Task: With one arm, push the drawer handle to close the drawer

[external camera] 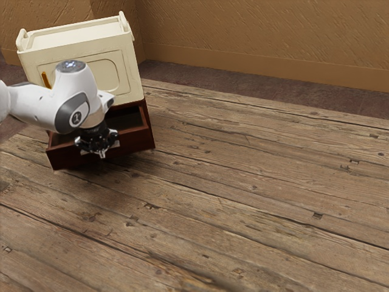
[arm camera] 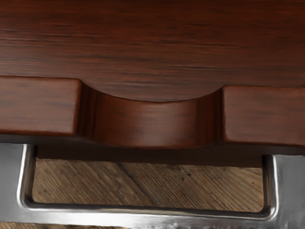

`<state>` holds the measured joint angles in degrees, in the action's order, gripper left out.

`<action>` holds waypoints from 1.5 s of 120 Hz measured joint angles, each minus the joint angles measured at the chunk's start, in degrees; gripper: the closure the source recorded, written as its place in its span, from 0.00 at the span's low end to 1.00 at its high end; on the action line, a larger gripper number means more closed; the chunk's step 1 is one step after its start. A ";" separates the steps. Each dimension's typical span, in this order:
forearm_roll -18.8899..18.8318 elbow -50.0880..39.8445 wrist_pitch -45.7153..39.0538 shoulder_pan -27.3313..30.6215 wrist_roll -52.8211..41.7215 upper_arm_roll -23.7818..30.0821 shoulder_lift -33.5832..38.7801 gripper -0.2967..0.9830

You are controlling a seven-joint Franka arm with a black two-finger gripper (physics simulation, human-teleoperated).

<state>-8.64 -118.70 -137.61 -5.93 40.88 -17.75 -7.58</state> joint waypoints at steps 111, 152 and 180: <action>-0.30 17.55 2.27 14.62 -1.36 9.64 -12.59 0.85; -0.30 22.49 2.77 16.46 -2.61 10.61 -16.67 0.85; -0.36 24.14 2.87 16.75 -3.47 10.63 -17.39 0.85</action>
<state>-9.00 -94.56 -134.74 10.82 37.41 -7.12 -24.97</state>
